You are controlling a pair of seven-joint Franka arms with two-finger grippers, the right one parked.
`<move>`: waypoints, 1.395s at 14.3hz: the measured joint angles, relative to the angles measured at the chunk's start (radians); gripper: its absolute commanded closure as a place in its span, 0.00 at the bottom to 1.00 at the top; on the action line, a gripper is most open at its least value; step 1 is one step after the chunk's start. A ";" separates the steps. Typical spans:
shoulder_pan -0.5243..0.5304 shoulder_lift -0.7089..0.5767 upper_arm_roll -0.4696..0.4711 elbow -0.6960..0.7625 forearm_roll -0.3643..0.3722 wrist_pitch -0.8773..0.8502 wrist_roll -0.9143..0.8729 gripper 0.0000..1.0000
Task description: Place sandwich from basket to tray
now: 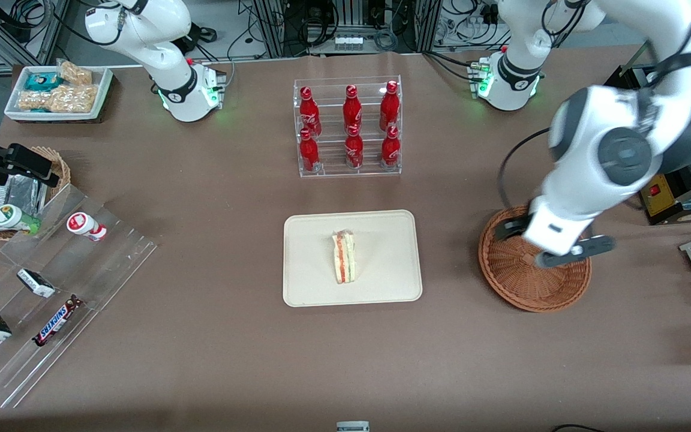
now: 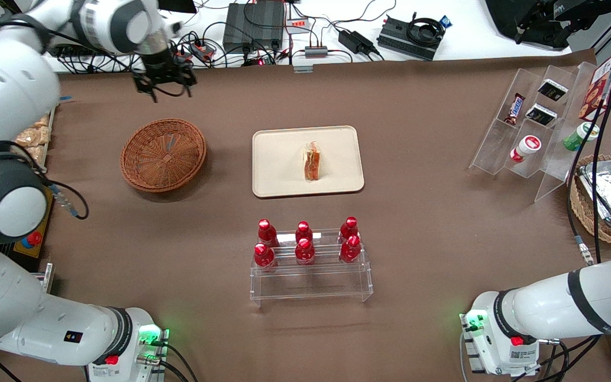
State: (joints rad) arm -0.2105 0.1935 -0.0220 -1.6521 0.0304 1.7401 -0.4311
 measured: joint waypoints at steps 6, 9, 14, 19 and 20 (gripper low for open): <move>0.124 -0.138 0.001 0.002 0.000 -0.177 0.314 0.00; 0.125 -0.149 0.000 0.049 0.000 -0.186 0.391 0.00; 0.126 -0.130 0.042 0.115 0.000 -0.187 0.467 0.00; 0.130 -0.134 0.095 0.117 0.000 -0.214 0.482 0.00; 0.130 -0.134 0.094 0.117 0.000 -0.220 0.482 0.00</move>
State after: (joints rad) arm -0.0805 0.0594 0.0715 -1.5347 0.0306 1.5197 0.0513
